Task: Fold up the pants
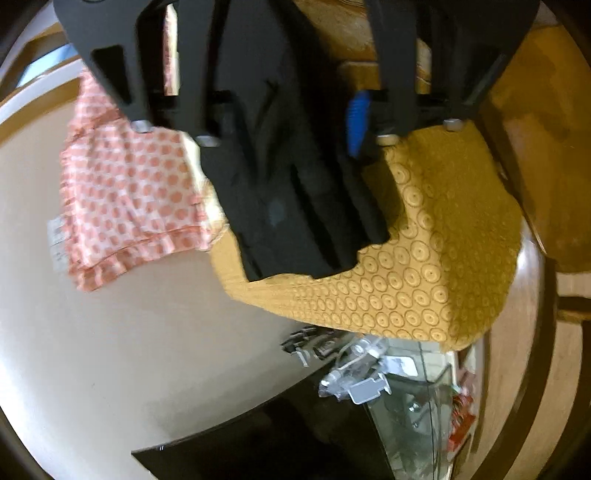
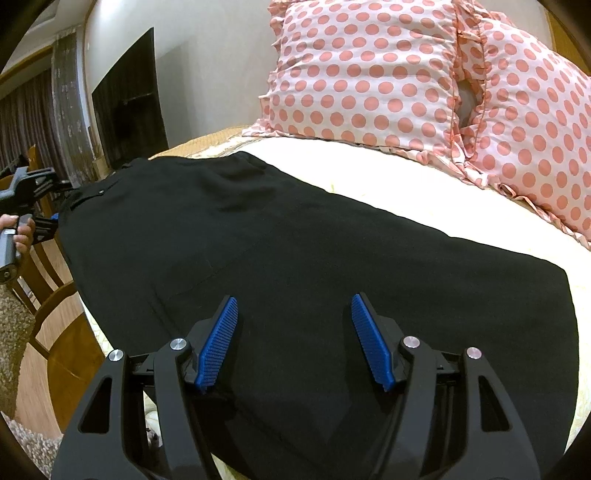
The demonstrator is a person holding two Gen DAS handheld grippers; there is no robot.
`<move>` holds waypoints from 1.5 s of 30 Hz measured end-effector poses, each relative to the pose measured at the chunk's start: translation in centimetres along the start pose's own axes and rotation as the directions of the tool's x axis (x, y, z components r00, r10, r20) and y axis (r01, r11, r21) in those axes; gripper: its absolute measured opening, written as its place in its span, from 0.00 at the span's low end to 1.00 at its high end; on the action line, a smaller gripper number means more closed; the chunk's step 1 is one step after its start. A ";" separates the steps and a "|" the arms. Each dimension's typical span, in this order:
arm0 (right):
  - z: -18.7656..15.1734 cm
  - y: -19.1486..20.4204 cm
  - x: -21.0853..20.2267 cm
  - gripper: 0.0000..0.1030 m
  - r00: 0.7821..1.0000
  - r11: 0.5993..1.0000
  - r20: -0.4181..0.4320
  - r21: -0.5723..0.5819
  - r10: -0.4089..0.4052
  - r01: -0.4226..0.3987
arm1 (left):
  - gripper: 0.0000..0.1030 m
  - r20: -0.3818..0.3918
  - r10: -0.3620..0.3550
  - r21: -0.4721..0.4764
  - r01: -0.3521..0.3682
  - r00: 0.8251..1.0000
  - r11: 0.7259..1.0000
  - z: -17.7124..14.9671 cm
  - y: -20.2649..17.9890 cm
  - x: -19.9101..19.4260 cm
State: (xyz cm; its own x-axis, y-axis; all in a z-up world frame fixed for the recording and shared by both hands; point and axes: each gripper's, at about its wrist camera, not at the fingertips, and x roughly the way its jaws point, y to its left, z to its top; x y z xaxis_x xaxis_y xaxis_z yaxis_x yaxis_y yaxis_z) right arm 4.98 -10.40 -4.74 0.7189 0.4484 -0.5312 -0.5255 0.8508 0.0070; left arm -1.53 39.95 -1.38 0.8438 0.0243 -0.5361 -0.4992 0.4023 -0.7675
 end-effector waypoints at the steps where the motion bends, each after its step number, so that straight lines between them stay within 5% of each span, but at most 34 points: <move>1: -0.1 -0.3 -0.3 0.65 1.000 1.000 0.008 0.011 0.001 -0.001 | 0.16 0.008 0.020 0.031 -0.020 1.000 0.999 -0.1 -0.4 0.1; 7: -0.7 -4.3 -4.3 0.73 0.994 0.992 0.100 0.125 -0.035 0.023 | 0.08 0.052 0.016 0.170 -0.024 0.999 0.985 -0.6 -3.6 -1.3; 13: -2.2 -8.8 -7.4 0.73 0.984 0.962 0.135 0.262 -0.116 0.077 | 0.07 0.047 -0.055 0.401 0.031 0.997 0.916 -3.4 -12.3 -2.0; 17: -3.6 -11.2 -9.1 0.73 0.976 0.936 0.145 0.336 -0.159 0.103 | 0.07 -0.008 -0.156 0.551 0.134 0.988 0.823 -7.6 -19.4 -1.6; 22: -5.8 -14.1 -11.5 0.73 0.960 0.893 0.157 0.426 -0.232 0.146 | 0.07 -0.183 -0.248 0.693 0.304 0.951 0.653 -15.8 -28.3 -0.9; 26: -7.7 -15.9 -13.3 0.73 0.950 0.852 0.155 0.497 -0.272 0.162 | 0.07 -0.381 -0.284 0.732 0.474 0.880 0.488 -24.7 -33.4 -0.5; 28: -8.5 -16.4 -14.0 0.73 0.945 0.838 0.150 0.516 -0.290 0.176 | 0.07 -0.464 -0.276 0.722 0.540 0.842 0.432 -28.7 -34.4 -0.1; 30: -9.2 -17.0 -14.5 0.74 0.941 0.825 0.141 0.532 -0.308 0.191 | 0.07 -0.579 -0.224 0.689 0.618 0.784 0.380 -33.7 -34.6 1.1; 33: -10.0 -17.8 -14.9 0.74 0.937 0.807 0.126 0.554 -0.324 0.205 | 0.07 -0.693 -0.047 0.668 0.665 0.719 0.334 -41.2 -32.7 3.9; 35: -10.4 -18.4 -15.1 0.74 0.935 0.797 0.117 0.565 -0.335 0.215 | 0.07 -0.743 0.027 0.632 0.688 0.669 0.356 -43.8 -31.2 5.5; 36: -10.6 -18.6 -15.3 0.74 0.934 0.794 0.116 0.567 -0.339 0.217 | 0.07 -0.750 0.035 0.625 0.690 0.661 0.366 -44.2 -31.0 5.8; 39: -10.7 -18.9 -15.4 0.74 0.931 0.790 0.116 0.572 -0.345 0.221 | 0.07 -0.728 -0.026 0.625 0.679 0.685 0.386 -42.6 -32.2 5.2; 41: -10.6 -19.0 -15.4 0.74 0.931 0.790 0.122 0.574 -0.345 0.218 | 0.07 -0.702 -0.074 0.639 0.673 0.708 0.373 -41.6 -33.3 4.0; 45: -10.5 -19.0 -15.0 0.75 0.931 0.790 0.115 0.571 -0.346 0.223 | 0.08 -0.676 -0.041 0.708 0.664 0.736 0.238 -44.3 -32.5 1.8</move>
State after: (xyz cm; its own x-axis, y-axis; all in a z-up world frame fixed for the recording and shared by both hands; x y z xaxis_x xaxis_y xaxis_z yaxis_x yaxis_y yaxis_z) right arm -0.60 -36.17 -5.74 0.9035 0.1544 -0.3999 0.0054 0.9287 0.3709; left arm 7.43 -13.61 7.01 0.5081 -0.6175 -0.6005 0.5813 0.7603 -0.2900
